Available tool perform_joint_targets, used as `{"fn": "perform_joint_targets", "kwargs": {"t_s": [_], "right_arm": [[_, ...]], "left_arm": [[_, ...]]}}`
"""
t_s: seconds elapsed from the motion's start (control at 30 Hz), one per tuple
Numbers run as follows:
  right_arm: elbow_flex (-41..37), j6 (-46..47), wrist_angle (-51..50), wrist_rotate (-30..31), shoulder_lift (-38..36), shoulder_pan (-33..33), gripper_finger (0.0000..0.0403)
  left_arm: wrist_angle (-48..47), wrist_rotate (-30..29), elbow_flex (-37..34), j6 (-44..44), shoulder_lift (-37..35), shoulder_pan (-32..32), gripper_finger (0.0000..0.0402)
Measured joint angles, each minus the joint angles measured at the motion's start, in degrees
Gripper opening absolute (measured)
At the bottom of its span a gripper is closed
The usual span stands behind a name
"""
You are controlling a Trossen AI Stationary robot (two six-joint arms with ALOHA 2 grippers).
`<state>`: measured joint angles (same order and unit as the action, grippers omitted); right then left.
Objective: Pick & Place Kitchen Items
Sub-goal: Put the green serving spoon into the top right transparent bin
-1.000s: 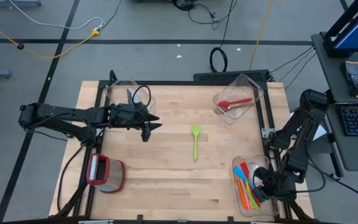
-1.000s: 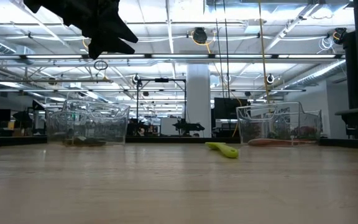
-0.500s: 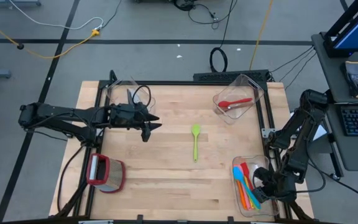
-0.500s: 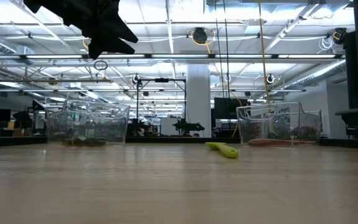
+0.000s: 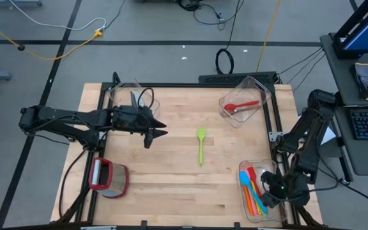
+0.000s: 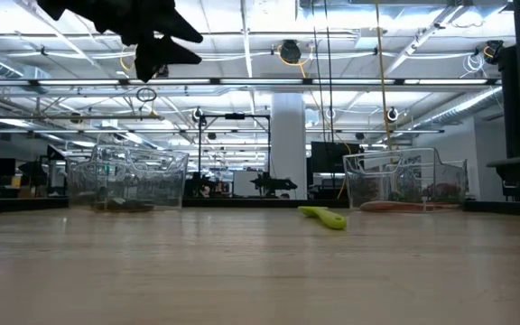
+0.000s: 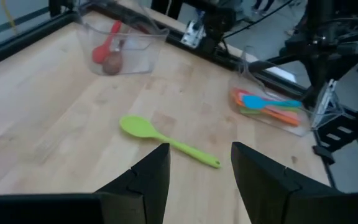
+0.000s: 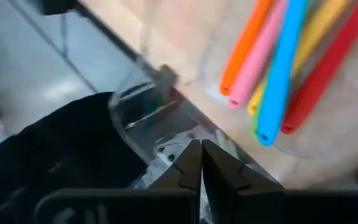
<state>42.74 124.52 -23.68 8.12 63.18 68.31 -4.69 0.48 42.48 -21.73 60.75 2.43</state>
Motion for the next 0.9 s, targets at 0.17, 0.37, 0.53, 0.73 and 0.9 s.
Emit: {"fn": "perform_joint_targets", "kwargs": {"t_s": [0.17, 0.37, 0.53, 0.73, 0.9], "right_arm": [[0.0, -4.94, 1.86, 2.98, -2.87, 0.02, 0.0005], [0.0, -14.36, 3.29, 13.9, -7.17, 0.04, 0.0002], [0.0, -24.12, 2.75, 23.88, -11.27, 0.04, 0.0001], [0.0, -35.45, 0.46, 32.97, -16.57, 0.0, 0.0001], [0.0, -46.19, -1.76, 37.07, -21.26, -0.02, 0.0001]], "left_arm": [[4.95, 1.43, 0.0, 0.24, 0.0, -0.52, 0.0172], [9.95, -0.53, 0.02, 1.13, 0.0, -3.1, 0.0172], [10.14, -4.35, 0.52, 0.55, 0.0, -5.06, 0.0172], [4.76, -6.89, 6.83, -0.07, 4.55, -6.37, 0.0172], [-5.47, -6.8, 16.73, -1.36, 14.01, -6.01, 0.0172]]}}
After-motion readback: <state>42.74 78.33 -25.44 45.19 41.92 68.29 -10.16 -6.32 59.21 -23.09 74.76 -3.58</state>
